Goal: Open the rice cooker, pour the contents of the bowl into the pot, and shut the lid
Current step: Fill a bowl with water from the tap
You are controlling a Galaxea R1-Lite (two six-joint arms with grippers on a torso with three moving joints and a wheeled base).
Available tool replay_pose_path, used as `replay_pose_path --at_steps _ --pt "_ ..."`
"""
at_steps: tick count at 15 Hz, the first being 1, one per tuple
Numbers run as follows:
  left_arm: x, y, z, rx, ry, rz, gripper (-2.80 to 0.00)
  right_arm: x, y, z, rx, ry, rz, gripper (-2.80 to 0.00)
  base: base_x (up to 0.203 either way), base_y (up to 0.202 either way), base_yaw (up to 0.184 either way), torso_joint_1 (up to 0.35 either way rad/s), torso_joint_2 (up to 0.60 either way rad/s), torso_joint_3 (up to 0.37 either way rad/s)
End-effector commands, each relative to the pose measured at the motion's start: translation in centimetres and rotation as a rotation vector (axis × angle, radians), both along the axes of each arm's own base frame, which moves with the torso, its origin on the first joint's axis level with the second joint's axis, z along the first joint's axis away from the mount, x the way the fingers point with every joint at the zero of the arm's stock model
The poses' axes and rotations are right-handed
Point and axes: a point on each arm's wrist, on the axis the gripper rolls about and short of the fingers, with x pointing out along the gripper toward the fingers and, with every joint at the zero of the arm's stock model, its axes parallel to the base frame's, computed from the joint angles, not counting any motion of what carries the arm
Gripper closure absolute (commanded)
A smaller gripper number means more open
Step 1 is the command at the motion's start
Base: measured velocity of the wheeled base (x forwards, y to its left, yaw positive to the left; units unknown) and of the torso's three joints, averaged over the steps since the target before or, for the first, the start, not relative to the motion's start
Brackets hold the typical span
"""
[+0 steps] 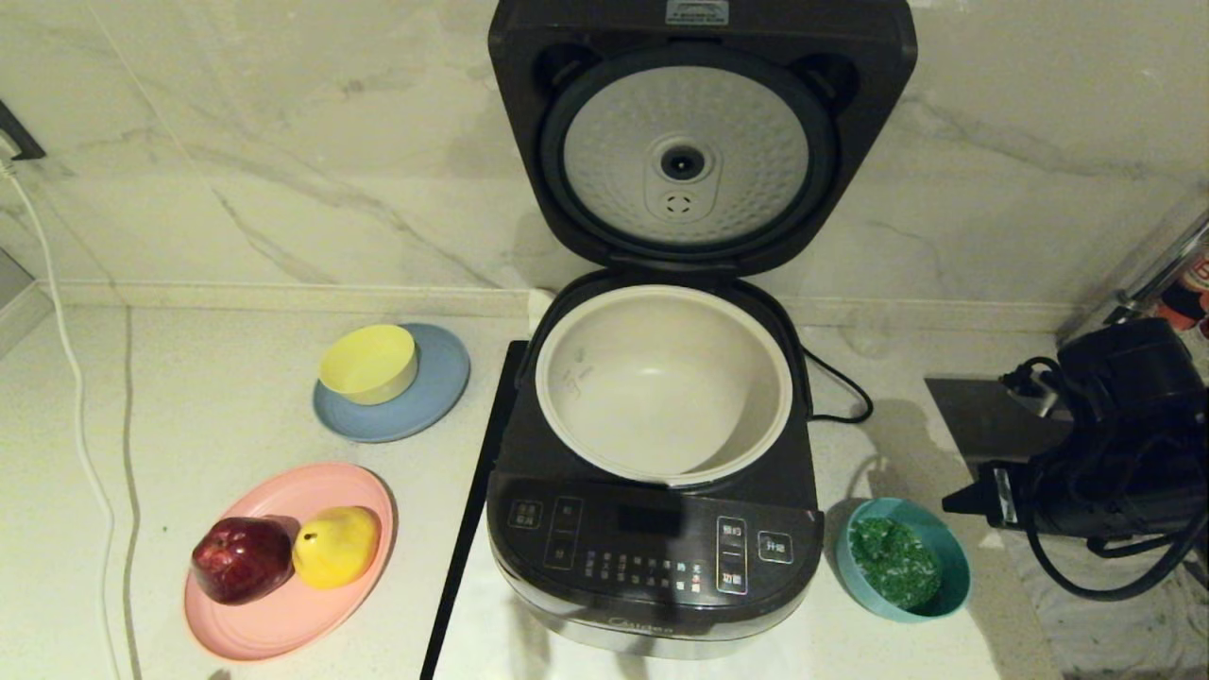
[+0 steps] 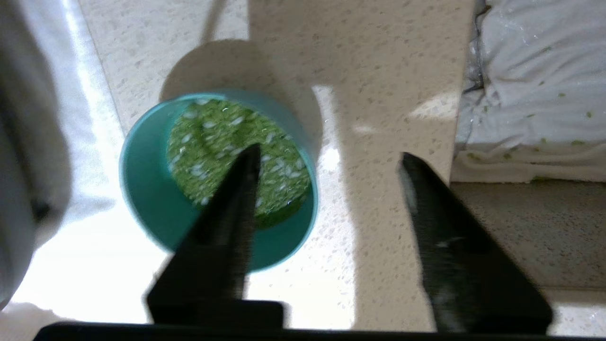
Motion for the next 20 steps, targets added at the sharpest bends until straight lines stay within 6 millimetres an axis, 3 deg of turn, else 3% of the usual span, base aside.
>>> replay_pose_path --at_steps 1,11,20 --pt "0.0 0.0 0.0 0.0 -0.001 0.0 0.0 0.1 0.0 -1.0 -0.001 0.012 0.0 -2.8 0.0 0.0 0.0 0.0 0.0 0.0" --pt "0.0 0.0 0.0 0.0 -0.001 0.0 0.0 1.6 0.0 -3.6 -0.047 0.03 -0.04 -2.8 0.0 0.0 0.0 0.0 0.0 0.0" --pt "0.0 0.0 0.0 0.0 -0.001 0.0 0.0 2.4 0.1 -4.7 -0.049 0.064 -0.047 -2.8 0.0 0.0 0.0 0.0 0.0 0.0"
